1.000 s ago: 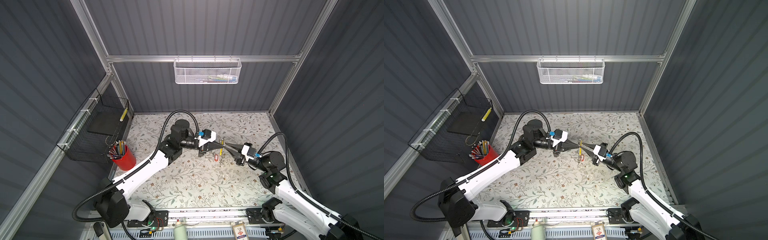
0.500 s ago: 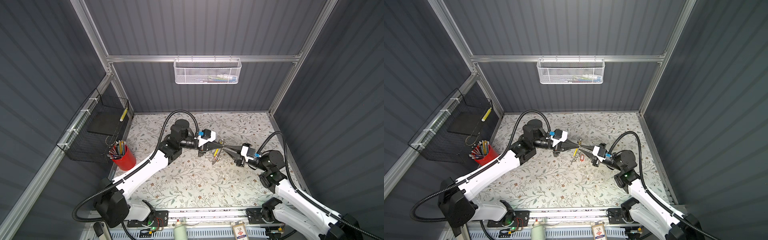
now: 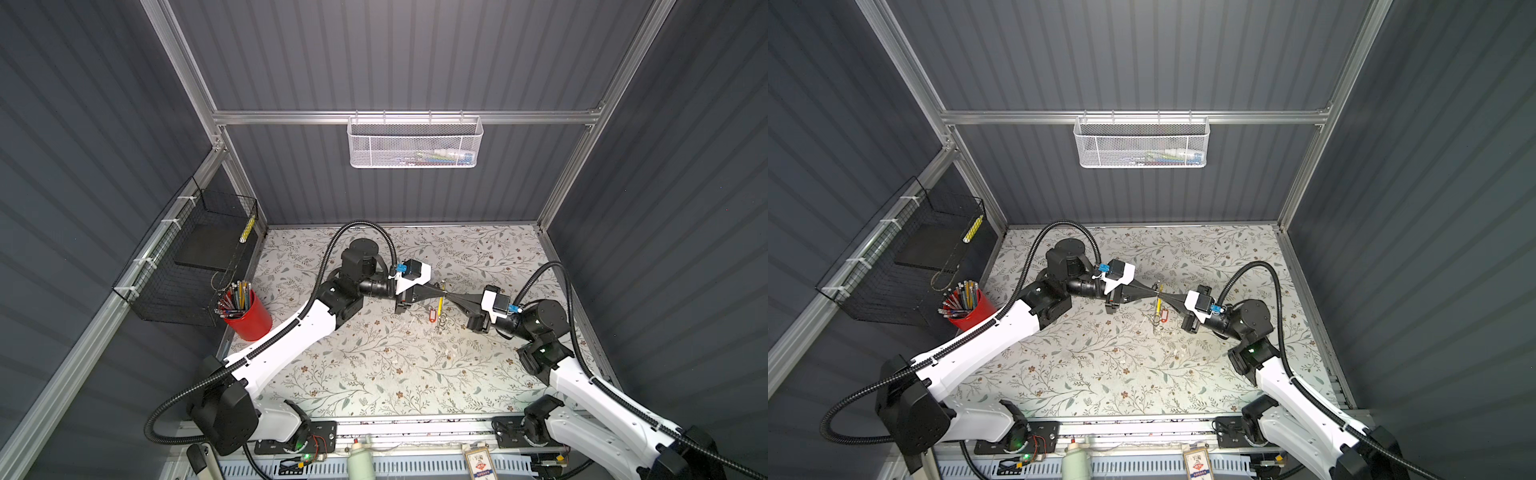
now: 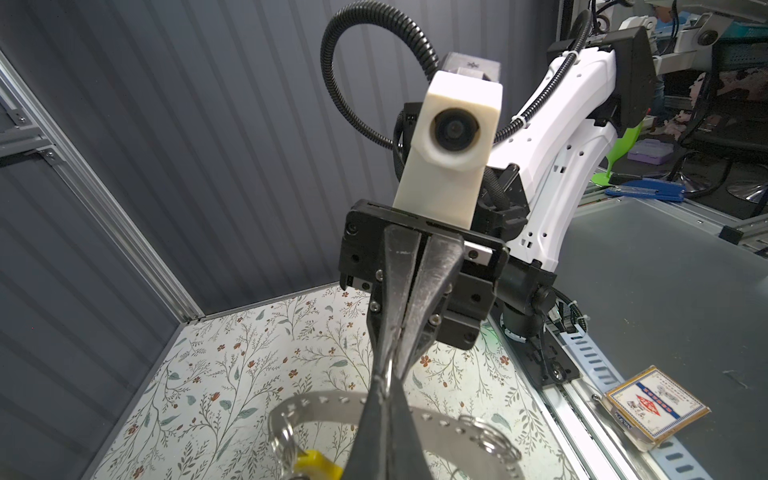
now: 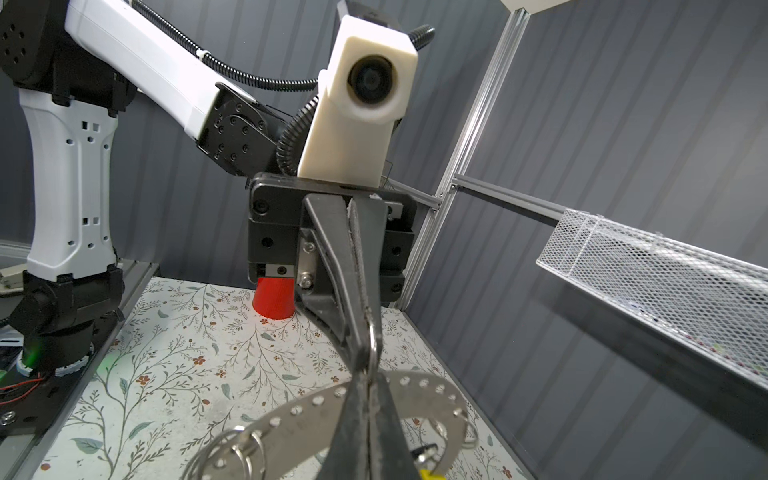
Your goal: Put the keys on the keyring
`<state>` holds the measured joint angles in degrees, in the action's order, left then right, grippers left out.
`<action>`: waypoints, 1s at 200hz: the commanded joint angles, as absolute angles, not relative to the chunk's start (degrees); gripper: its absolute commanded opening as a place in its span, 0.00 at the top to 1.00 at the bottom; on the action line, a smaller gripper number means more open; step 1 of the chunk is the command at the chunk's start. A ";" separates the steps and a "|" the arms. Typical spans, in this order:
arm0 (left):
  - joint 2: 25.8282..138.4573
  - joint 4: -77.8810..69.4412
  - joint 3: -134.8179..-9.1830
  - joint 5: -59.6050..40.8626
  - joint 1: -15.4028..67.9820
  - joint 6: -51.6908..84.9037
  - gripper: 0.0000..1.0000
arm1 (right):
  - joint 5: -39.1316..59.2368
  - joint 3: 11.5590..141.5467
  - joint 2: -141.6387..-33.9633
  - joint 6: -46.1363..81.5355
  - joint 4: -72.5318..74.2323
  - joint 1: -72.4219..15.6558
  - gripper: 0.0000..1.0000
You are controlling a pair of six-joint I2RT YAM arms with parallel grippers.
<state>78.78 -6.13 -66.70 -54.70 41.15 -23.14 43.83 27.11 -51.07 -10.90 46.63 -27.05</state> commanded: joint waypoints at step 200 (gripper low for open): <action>80.03 27.24 -80.51 -22.30 47.63 -49.34 0.65 | 37.03 46.57 -52.80 -30.63 -4.98 -27.30 1.00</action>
<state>78.85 24.03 -78.52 -24.91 47.11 -46.37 36.99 44.31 -52.60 -29.04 -1.69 -27.11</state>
